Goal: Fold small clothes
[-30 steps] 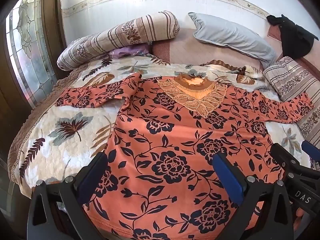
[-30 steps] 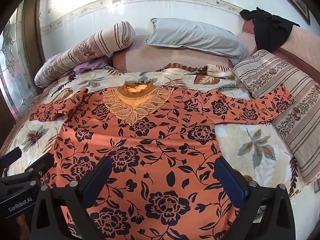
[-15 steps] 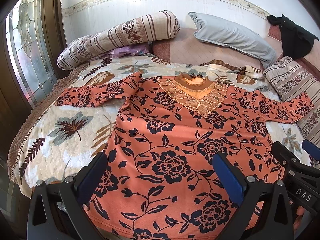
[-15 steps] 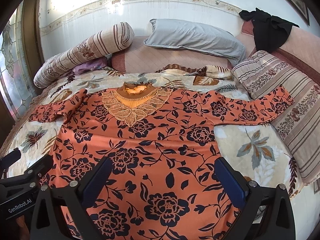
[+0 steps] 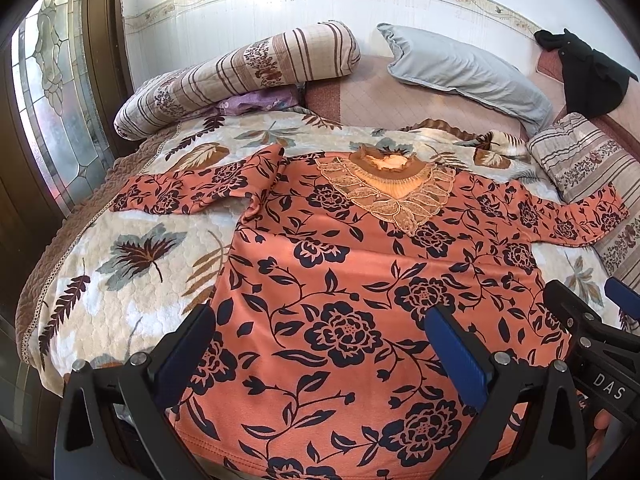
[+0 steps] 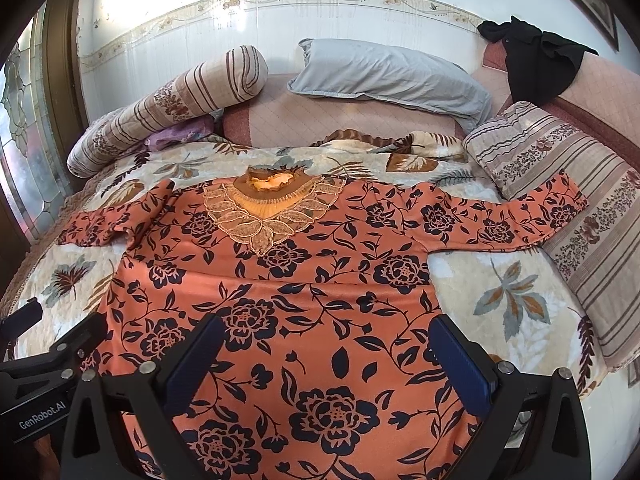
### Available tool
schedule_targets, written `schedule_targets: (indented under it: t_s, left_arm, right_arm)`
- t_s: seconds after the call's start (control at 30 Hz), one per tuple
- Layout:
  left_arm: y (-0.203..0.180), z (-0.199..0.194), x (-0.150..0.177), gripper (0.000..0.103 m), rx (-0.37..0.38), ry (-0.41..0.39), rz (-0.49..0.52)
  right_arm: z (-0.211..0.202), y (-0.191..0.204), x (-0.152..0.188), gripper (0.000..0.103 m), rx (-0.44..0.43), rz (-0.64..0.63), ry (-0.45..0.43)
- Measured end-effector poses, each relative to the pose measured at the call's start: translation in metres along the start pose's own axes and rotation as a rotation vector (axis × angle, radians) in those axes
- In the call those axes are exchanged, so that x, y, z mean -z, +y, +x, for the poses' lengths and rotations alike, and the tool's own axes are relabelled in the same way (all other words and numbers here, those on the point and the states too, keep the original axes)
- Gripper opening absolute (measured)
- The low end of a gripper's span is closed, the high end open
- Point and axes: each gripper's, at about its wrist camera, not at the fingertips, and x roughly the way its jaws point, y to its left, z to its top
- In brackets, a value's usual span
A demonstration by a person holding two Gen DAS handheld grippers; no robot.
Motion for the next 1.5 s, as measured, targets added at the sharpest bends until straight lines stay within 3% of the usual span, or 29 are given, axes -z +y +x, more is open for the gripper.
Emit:
schedule_targets:
  t_s: [1.5]
  left_arm:
    - [0.0037,0.0018,-0.0017,0.103,-0.001,0.006,-0.013]
  right_arm:
    - [-0.0003,0.0089,0.0009,0.103,-0.012,-0.005,0.004]
